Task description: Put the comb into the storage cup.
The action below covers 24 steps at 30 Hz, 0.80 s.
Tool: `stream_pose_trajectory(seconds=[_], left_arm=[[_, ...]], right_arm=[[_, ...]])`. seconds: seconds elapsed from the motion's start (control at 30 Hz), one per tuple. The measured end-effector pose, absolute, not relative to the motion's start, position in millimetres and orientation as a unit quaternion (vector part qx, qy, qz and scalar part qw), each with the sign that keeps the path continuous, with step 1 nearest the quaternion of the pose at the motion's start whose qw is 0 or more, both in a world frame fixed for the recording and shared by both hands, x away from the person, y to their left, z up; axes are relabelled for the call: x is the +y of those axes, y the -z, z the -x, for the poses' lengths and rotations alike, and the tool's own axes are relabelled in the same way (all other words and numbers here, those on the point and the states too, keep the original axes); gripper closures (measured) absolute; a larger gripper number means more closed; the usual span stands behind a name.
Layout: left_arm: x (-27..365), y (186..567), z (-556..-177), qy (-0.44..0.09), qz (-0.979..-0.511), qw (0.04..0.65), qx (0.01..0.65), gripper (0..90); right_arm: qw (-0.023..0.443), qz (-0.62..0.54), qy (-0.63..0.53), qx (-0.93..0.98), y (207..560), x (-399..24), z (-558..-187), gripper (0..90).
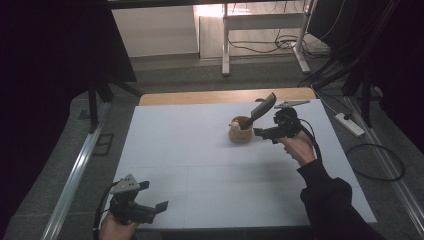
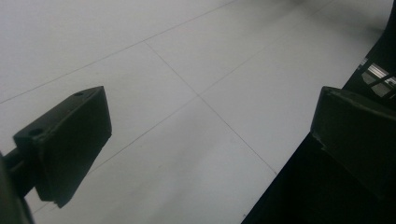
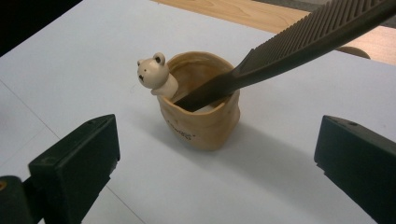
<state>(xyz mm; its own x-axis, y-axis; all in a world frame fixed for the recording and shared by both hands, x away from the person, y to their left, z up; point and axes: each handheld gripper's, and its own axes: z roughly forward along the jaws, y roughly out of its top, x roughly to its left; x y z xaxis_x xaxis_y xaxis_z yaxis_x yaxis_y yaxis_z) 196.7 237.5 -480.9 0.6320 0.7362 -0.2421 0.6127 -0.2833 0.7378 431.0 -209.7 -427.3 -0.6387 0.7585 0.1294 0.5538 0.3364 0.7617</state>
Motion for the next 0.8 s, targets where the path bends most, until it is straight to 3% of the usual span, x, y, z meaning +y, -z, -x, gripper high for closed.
stream_pose_trajectory(seconds=[0.8], left_arm=[[238.2,480.8,-195.8,-0.073,-0.797,0.425,0.423,0.0]], right_arm=[[0.137,-0.376,-0.396,0.827,428.3,-208.3,-405.9,0.0]])
